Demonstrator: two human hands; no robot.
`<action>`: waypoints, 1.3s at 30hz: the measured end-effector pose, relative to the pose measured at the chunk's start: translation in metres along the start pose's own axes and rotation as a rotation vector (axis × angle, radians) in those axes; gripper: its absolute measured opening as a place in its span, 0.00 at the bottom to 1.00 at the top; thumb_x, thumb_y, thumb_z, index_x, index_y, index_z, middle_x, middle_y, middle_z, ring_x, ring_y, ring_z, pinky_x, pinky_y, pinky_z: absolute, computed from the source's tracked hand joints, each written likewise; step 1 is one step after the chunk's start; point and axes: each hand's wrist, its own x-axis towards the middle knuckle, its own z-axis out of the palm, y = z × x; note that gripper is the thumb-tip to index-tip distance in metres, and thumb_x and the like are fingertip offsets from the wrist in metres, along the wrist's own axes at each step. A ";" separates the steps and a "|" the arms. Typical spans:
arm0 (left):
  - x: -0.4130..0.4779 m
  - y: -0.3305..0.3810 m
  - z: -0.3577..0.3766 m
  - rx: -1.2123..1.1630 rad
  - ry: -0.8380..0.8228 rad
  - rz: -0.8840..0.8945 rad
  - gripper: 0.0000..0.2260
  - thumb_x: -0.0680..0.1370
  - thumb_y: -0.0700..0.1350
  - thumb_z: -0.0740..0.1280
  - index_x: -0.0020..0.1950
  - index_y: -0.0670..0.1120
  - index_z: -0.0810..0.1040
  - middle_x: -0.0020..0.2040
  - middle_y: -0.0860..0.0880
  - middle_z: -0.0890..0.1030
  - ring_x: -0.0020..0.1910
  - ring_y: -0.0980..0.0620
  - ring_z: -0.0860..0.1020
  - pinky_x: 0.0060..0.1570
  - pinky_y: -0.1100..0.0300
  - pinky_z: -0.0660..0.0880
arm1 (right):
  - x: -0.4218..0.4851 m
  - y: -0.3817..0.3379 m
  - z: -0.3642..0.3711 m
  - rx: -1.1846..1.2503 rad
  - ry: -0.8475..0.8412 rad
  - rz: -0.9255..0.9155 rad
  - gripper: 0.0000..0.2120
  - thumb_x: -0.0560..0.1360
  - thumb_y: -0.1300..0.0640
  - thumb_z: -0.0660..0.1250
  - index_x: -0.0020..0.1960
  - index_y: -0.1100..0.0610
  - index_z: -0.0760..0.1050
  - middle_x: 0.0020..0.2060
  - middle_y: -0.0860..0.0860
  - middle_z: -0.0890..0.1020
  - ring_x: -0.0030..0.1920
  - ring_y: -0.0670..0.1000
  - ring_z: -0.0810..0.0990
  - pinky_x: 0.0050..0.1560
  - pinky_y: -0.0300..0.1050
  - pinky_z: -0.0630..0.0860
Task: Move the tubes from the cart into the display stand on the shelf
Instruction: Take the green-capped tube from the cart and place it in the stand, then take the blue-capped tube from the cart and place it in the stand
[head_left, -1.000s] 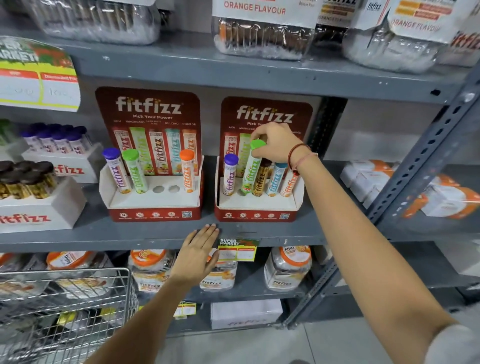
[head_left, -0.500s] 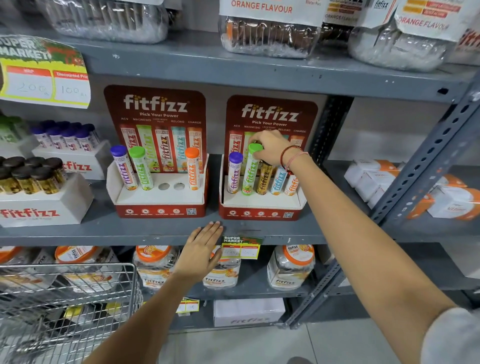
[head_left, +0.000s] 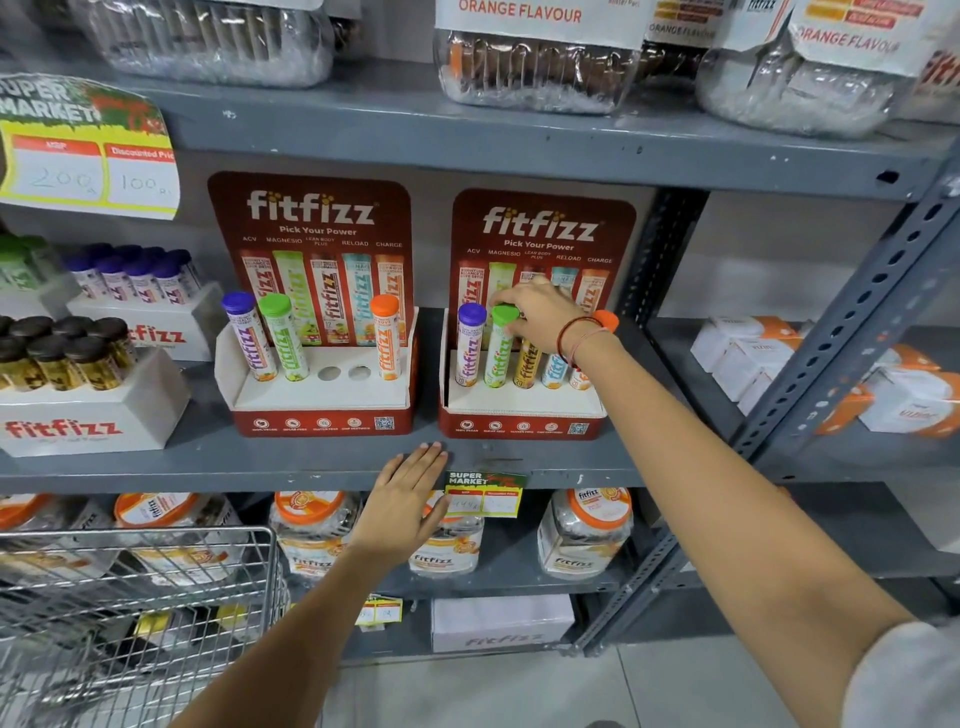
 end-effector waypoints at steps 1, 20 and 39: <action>0.000 0.001 -0.001 -0.004 0.003 0.003 0.25 0.79 0.57 0.53 0.74 0.49 0.54 0.76 0.49 0.58 0.75 0.51 0.54 0.71 0.53 0.41 | -0.001 0.001 0.000 -0.004 0.010 0.005 0.20 0.76 0.60 0.63 0.67 0.51 0.69 0.63 0.55 0.75 0.67 0.57 0.64 0.65 0.57 0.63; -0.027 -0.025 -0.068 -0.228 0.216 -0.187 0.15 0.80 0.49 0.57 0.60 0.44 0.75 0.56 0.44 0.80 0.57 0.44 0.75 0.57 0.49 0.72 | -0.040 -0.055 0.062 0.333 0.536 -0.025 0.11 0.76 0.58 0.63 0.56 0.60 0.78 0.51 0.57 0.80 0.56 0.56 0.74 0.58 0.50 0.72; -0.313 -0.127 -0.081 -0.104 0.255 -0.993 0.08 0.76 0.38 0.65 0.53 0.40 0.79 0.52 0.39 0.82 0.50 0.39 0.79 0.47 0.47 0.76 | -0.061 -0.320 0.254 0.414 -0.286 -0.553 0.10 0.77 0.59 0.60 0.50 0.62 0.78 0.50 0.58 0.81 0.56 0.58 0.75 0.57 0.50 0.71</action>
